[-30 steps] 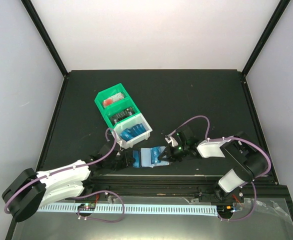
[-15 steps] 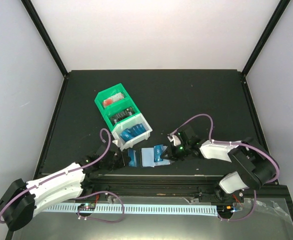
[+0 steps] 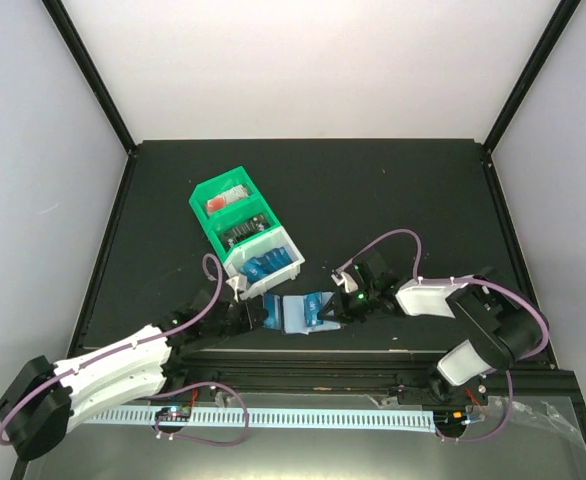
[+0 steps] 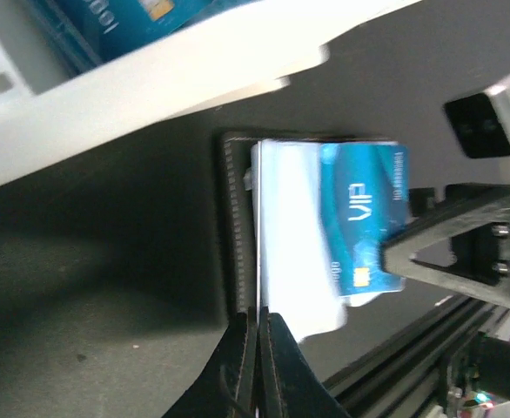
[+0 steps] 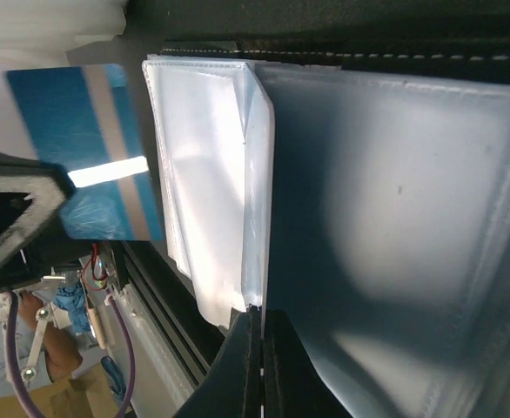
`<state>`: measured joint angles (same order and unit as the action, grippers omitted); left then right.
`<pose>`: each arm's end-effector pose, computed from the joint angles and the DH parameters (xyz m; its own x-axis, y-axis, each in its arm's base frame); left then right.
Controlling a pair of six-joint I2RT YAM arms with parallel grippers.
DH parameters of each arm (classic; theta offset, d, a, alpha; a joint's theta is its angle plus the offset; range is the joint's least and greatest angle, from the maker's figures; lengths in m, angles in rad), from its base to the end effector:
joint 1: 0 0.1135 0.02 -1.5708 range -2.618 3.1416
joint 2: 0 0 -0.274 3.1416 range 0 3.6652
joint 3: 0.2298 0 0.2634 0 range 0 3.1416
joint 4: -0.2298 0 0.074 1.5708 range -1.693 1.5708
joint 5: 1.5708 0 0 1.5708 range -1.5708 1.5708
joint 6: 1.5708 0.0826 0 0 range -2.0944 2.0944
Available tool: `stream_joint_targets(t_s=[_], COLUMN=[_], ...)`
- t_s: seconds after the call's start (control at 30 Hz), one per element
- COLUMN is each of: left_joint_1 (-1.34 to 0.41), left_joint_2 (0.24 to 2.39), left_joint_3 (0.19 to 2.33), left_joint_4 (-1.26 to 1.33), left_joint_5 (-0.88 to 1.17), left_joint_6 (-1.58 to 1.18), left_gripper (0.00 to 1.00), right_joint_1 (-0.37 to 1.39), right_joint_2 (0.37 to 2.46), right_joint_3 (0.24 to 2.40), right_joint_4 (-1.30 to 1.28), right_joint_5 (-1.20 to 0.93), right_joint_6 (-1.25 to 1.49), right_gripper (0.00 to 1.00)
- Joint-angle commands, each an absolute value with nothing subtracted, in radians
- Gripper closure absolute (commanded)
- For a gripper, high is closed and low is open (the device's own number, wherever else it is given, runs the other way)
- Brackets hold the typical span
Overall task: Put the credit cards into the card holder
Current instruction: Insert the credit card into the card holder.
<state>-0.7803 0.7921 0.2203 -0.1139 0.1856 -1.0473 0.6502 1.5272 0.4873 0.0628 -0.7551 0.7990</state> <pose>0.1284 -0.1486 0.1219 -0.9117 -0.2952 -0.2857 0.0066 0.6848 -0.7287 0.1764 0.2053 0.0853 -0.9948 -0.1009 0.0170 -0.0474 0.6020 0.7971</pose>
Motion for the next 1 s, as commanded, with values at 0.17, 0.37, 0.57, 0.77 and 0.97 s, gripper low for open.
stream_joint_targets(t_s=[0.17,0.37,0.57,0.77,0.97], left_joint_1=[-0.784,-0.784,-0.784,-0.784,-0.784], left_joint_2=[0.939,0.930,0.942,0.955,0.953], left_joint_3=[0.237,0.239,0.241,0.239,0.237], left_joint_4=[-0.094,-0.102,-0.090,-0.078,-0.077], left_joint_5=[0.212,0.206,0.215,0.225,0.227], left_joint_6=[-1.028,-1.021,-1.016,-1.014,-1.014], left_gripper=[0.98,0.98,0.98,0.99,0.98], right_joint_1=[0.653,0.654,0.653,0.655,0.655], right_joint_2=[1.541,1.469,1.485,1.536,1.581], right_joint_3=[0.482,0.430,0.408,0.420,0.445], right_joint_4=[0.068,0.061,0.120,0.210,0.245], right_joint_5=[-0.742,-0.681,-0.741,-0.836,-0.876], right_joint_6=[0.834,0.910,0.959,1.001,1.002], right_gripper=[0.99,0.99,0.99,0.99,0.99])
